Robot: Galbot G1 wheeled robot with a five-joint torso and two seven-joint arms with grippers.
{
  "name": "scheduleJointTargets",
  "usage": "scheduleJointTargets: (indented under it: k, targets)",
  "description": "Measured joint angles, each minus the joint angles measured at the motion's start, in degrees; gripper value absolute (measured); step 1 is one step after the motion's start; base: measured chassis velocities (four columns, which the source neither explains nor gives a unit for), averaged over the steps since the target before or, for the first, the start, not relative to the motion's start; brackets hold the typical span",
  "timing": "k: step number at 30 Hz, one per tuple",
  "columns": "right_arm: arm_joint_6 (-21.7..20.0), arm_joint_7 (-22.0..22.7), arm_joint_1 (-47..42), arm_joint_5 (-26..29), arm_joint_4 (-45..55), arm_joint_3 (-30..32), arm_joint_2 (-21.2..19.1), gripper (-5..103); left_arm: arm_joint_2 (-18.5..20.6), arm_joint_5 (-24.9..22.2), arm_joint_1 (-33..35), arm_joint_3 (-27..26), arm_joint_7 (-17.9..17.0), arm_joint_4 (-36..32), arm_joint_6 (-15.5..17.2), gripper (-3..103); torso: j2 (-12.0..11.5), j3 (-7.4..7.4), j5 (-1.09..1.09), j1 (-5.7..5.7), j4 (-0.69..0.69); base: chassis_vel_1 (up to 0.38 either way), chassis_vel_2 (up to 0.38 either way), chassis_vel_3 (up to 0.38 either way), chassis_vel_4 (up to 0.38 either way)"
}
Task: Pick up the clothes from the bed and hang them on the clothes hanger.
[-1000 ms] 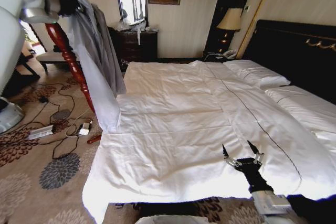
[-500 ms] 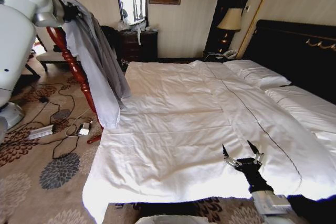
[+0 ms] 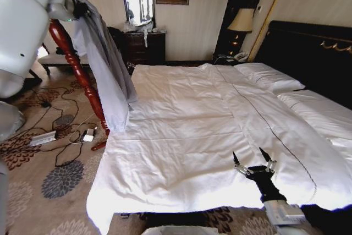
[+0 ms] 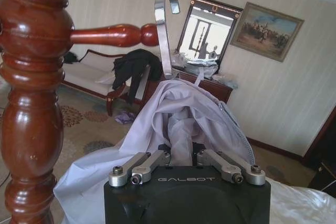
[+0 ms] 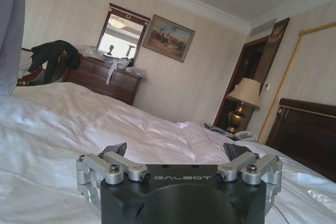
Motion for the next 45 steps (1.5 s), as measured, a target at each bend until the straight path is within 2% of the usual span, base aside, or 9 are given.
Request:
scheduleJointTargets:
  k: [4,7,9,14,26,29,40,45]
  targets:
    - [0.0,0.0,0.0,0.0,0.0,0.0,0.0,100,-2.3,3.7,-1.9,0.2,3.9,5.1,0.2,15,0.0,-0.01,0.00,-0.01,0.02,0.000,0.000,0.000,0.000]
    - [0.0,0.0,0.0,0.0,0.0,0.0,0.0,100,-2.9,4.6,-2.2,0.1,4.7,6.6,0.3,15,0.0,0.00,0.00,0.00,0.00,0.000,0.000,0.000,0.000]
    - [0.0,0.0,0.0,0.0,0.0,0.0,0.0,100,-4.2,6.4,-3.0,-0.4,5.7,10.5,0.6,15,0.0,0.00,-0.02,0.00,0.02,0.000,0.000,0.000,0.000]
    - [0.0,0.0,0.0,0.0,0.0,0.0,0.0,100,-6.0,9.8,-4.0,-2.5,7.9,15.4,0.8,15,0.0,0.00,-0.01,-0.01,0.03,0.000,0.000,0.000,0.000]
    - [0.0,0.0,0.0,0.0,0.0,0.0,0.0,100,-7.5,15.3,-4.3,-5.0,12.5,20.3,1.2,15,0.0,0.00,0.00,-0.01,0.01,0.000,0.000,0.000,0.000]
    - [0.0,0.0,0.0,0.0,0.0,0.0,0.0,100,-7.6,18.8,-3.8,-5.9,14.8,22.2,1.2,15,0.0,0.00,-0.03,0.00,0.02,0.000,0.000,0.000,0.000]
    - [0.0,0.0,0.0,0.0,0.0,0.0,0.0,100,-7.8,20.8,-3.3,-7.8,16.6,24.9,0.4,15,0.0,-0.01,-0.01,-0.01,0.02,0.000,0.000,0.000,0.000]
    - [0.0,0.0,0.0,0.0,0.0,0.0,0.0,100,-8.1,24.0,-3.0,-8.7,19.0,26.6,-0.8,15,0.0,0.00,-0.01,-0.01,0.00,0.000,0.000,0.000,0.000]
